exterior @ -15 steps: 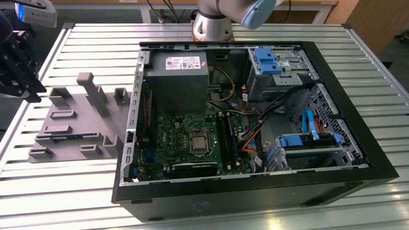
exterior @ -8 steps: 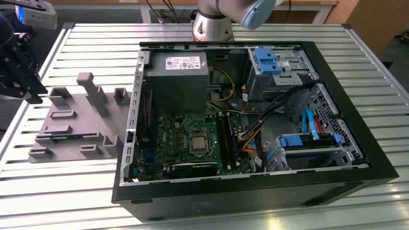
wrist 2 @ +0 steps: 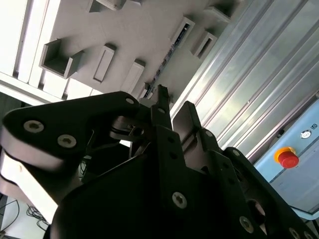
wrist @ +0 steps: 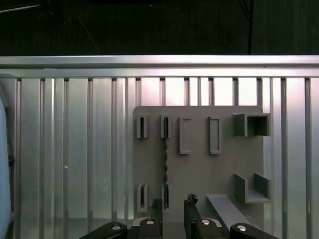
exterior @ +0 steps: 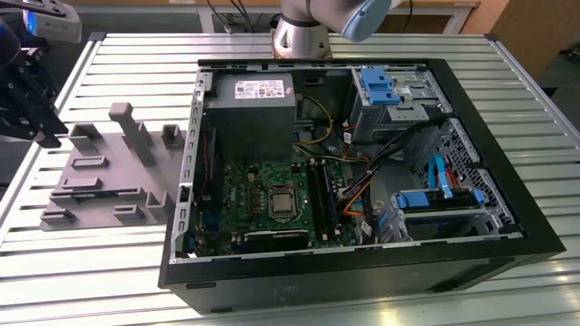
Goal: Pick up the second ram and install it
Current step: 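Pick up the second ram and move it above second insertion slot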
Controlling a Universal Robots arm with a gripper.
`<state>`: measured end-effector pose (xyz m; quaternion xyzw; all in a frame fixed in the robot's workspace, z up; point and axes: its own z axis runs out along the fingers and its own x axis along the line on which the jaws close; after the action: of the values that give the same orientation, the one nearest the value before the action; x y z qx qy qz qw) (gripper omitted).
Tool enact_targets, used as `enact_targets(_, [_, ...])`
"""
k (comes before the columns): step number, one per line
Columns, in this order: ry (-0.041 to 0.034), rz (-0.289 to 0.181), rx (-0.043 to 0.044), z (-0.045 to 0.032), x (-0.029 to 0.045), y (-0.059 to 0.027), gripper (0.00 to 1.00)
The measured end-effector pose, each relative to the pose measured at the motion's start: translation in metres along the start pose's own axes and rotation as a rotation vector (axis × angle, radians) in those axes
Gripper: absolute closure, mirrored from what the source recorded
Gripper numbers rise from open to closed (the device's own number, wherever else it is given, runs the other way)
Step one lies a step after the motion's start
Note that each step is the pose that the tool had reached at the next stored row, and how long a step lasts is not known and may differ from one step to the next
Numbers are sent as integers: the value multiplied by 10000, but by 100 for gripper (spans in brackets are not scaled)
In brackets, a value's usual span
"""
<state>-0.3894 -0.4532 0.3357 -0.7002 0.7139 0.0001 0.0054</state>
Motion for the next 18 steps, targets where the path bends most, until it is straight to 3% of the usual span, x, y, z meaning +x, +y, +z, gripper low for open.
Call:
enact_targets(12, [2, 0, -1, 122, 1, 3, 67])
enact_targets(15, [2, 0, -1, 159, 1, 4, 55])
enact_targets(18, [3, 0, -1, 194, 1, 4, 55])
